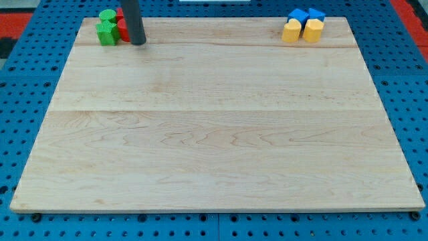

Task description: Move your arm closer to the green circle

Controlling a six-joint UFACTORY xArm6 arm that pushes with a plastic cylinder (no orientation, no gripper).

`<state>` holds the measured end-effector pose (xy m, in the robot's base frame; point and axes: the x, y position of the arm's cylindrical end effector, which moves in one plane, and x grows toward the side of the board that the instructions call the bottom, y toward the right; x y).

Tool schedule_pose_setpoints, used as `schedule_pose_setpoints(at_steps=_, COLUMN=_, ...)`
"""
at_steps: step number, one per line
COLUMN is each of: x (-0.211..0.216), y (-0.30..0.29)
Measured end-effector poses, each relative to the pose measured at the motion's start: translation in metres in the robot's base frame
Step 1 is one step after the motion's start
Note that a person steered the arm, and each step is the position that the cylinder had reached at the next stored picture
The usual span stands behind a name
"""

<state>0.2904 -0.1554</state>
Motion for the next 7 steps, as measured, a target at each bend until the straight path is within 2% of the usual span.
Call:
schedule_pose_setpoints(at_steps=1, x=0.070, y=-0.054)
schedule_pose_setpoints(at_steps=2, x=0.038, y=-0.145)
schedule_pose_setpoints(at_steps=3, x=0.003, y=-0.150)
schedule_pose_setpoints(at_steps=4, x=-0.076, y=-0.149)
schedule_pose_setpoints(at_steps=5, x=-0.099, y=-0.149)
schedule_pose_setpoints(at_steps=7, x=-0.099, y=-0.140)
